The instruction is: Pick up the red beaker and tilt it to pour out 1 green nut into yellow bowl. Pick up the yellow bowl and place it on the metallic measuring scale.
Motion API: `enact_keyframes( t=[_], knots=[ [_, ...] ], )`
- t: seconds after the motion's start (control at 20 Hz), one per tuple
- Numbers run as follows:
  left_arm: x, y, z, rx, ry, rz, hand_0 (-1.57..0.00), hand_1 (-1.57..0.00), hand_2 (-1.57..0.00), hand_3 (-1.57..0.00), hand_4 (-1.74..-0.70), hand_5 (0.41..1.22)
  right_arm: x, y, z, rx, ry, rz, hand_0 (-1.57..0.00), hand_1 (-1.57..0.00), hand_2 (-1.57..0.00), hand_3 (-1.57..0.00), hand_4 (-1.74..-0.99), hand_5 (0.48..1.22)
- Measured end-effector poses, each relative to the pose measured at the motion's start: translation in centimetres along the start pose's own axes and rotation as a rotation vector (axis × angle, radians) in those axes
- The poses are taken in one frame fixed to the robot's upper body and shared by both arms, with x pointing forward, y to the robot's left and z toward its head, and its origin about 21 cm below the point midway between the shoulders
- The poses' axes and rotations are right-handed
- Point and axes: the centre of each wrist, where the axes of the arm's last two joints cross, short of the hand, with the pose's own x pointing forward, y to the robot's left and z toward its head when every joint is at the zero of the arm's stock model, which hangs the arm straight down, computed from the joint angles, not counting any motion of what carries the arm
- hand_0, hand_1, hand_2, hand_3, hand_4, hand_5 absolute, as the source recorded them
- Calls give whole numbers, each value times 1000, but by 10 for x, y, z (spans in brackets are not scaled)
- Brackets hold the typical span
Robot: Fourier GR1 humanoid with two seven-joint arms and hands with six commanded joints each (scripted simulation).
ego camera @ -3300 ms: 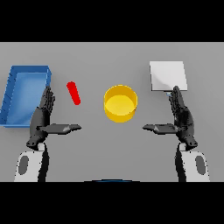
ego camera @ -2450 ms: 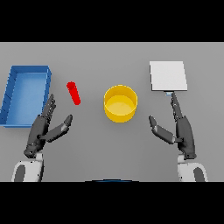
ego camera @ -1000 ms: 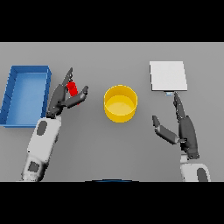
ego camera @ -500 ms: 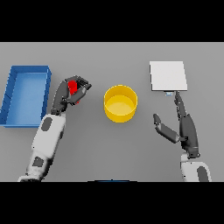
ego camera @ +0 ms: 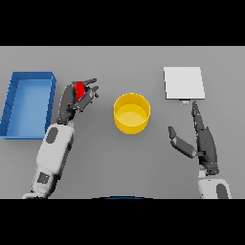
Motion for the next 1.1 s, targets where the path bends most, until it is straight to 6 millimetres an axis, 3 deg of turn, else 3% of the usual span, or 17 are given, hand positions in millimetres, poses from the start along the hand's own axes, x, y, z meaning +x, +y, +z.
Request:
enact_keyframes(
  t=[0.2,0.35,0.75,1.1],
  knots=[
    [26,5,-4,-13,-60,-74,-1555,-1555,-1556,-1550,-1721,1114,3,0,-3,2,-20,9,1,1,1,1,-1262,658],
    [50,2,-9,-87,-59,-245,-1563,-1563,-1563,-1560,-1731,1124,3,-3,-1,11,-22,21,1,1,1,1,-1253,666],
    [70,-8,-17,-198,-30,-528,-1567,-1567,-1567,-1565,-1736,1117,6,6,0,15,-14,23,1,1,1,1,-1255,681],
    [90,-32,-26,-281,-78,-1073,-1570,-1570,-1570,-1570,-1740,1161,8,5,0,20,-6,8,1,1,1,1,-1267,698]
  ],
)
